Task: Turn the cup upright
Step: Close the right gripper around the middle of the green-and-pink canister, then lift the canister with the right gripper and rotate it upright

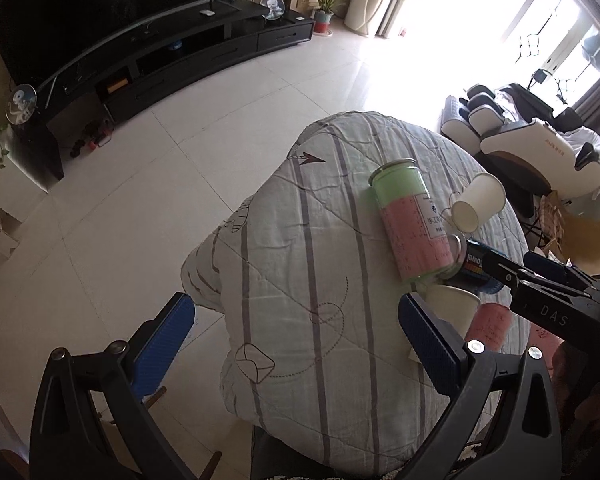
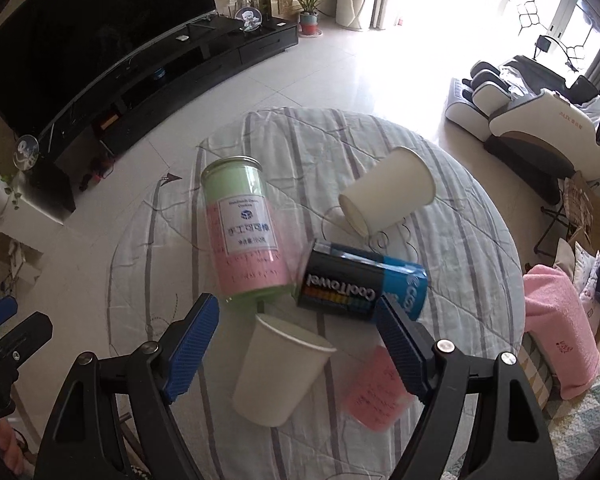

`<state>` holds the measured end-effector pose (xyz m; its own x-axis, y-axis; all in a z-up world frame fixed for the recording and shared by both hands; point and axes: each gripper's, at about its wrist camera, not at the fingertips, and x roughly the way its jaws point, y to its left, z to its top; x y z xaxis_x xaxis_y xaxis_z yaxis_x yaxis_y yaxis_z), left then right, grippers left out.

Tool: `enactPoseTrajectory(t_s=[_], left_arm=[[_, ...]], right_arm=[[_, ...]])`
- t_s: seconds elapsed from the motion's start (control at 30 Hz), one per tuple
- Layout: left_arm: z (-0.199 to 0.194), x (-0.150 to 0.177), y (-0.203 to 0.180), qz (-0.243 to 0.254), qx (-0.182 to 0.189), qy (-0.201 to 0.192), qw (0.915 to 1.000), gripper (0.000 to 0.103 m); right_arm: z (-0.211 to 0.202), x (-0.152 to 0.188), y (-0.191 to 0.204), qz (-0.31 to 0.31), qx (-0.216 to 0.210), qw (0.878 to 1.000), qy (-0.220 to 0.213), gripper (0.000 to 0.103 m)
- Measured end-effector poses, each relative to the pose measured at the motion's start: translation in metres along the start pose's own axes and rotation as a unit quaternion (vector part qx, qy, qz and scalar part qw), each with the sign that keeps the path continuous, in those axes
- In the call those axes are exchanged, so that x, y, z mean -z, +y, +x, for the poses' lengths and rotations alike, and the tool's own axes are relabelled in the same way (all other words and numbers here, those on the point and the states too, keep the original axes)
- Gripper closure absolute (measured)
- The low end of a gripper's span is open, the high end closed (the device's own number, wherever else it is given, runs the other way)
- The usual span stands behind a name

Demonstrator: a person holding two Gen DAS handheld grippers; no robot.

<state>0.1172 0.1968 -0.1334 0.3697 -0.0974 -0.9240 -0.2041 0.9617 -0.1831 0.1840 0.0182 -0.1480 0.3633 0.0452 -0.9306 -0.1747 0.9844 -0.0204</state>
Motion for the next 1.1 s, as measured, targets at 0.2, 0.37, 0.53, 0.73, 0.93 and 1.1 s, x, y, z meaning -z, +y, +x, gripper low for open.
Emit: enactPoseTrajectory(t_s=[0.2, 0.37, 0.53, 0.73, 0.93, 1.1], left_arm=[[0.025, -0.018, 0.025, -0.025, 0.001, 0.021, 0.9995, 0.0], [0.036, -0.02, 0.044, -0.054, -0.009, 0.032, 0.998, 0.0], [0.042, -0.021, 0.063, -0.084, -0.02, 0.042, 0.9954, 0.0], [0.039, -0.021, 0.07, -0.101, -0.026, 0.039, 0.9937, 0.0], [0.033, -0.026, 0.055, -0.082, -0.013, 0.029, 0.9961, 0.0], [0.028, -0.024, 0.043, -0.065, -0.003, 0.025, 0.9976, 0.0]], right_arm=[[0.047, -0.036, 0.028, -0.036, -0.004, 0.999, 0.041, 0.022], [0.088, -0.057, 0.049, -0.059, -0.008, 0.995, 0.082, 0.022], [0.152, -0.055, 0.06, -0.065, 0.0, 0.983, 0.17, 0.022], [0.127, -0.059, 0.061, -0.057, -0.046, 0.986, 0.152, 0.033], [0.09, -0.069, 0.059, -0.058, -0.057, 0.989, 0.119, 0.033], [0.068, -0.068, 0.049, -0.042, -0.063, 0.992, 0.098, 0.033]])
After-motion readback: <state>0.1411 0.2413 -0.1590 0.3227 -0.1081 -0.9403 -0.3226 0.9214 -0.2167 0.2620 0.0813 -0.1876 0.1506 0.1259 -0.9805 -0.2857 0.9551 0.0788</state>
